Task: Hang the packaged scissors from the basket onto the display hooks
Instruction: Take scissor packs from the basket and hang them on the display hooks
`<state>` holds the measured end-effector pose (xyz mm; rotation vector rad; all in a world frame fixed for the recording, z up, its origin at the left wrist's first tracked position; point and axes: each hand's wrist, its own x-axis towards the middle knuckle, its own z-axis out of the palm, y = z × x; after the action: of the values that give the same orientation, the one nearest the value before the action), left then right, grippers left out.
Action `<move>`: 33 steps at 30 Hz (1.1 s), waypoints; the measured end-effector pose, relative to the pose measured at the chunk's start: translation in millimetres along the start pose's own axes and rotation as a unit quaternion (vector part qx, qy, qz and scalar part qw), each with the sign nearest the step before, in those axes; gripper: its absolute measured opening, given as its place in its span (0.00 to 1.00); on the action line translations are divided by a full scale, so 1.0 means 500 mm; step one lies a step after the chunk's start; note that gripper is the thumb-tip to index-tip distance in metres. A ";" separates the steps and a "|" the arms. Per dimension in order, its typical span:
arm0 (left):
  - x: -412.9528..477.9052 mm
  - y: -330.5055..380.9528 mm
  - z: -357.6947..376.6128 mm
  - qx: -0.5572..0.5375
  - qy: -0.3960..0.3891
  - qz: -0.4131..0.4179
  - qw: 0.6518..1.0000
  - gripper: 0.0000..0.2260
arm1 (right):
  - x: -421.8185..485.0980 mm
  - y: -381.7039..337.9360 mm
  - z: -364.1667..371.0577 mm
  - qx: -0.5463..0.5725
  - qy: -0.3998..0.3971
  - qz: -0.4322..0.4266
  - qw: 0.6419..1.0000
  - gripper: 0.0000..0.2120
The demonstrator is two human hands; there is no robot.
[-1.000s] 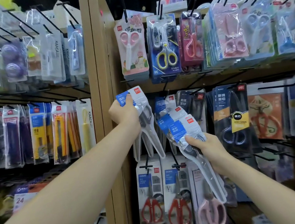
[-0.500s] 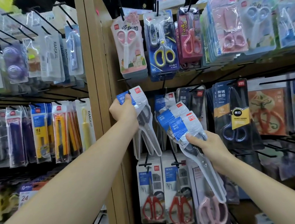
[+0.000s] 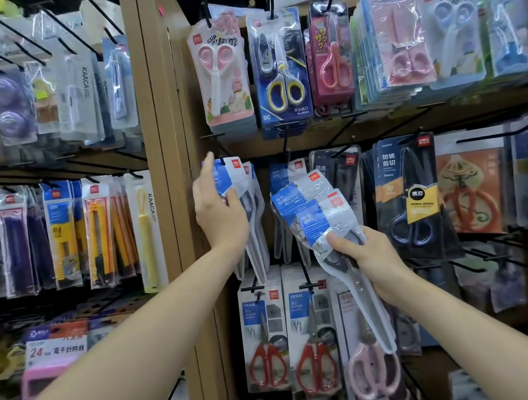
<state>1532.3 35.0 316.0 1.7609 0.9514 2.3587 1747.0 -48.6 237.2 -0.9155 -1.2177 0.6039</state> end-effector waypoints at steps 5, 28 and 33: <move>-0.004 -0.014 0.013 0.088 -0.095 -0.067 0.989 0.29 | 0.000 0.003 -0.002 -0.005 -0.011 0.002 1.000 0.12; -0.035 0.051 0.038 -0.111 -0.247 -0.181 0.945 0.17 | -0.001 -0.001 -0.012 0.082 -0.055 -0.002 0.995 0.19; -0.032 0.032 0.023 -0.072 -0.170 -0.125 0.975 0.12 | 0.007 0.016 -0.012 0.059 0.012 -0.022 0.998 0.15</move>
<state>1553.1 20.9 312.5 1.7897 0.8667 1.8469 1754.2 -43.0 231.9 -0.7921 -1.1649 0.6206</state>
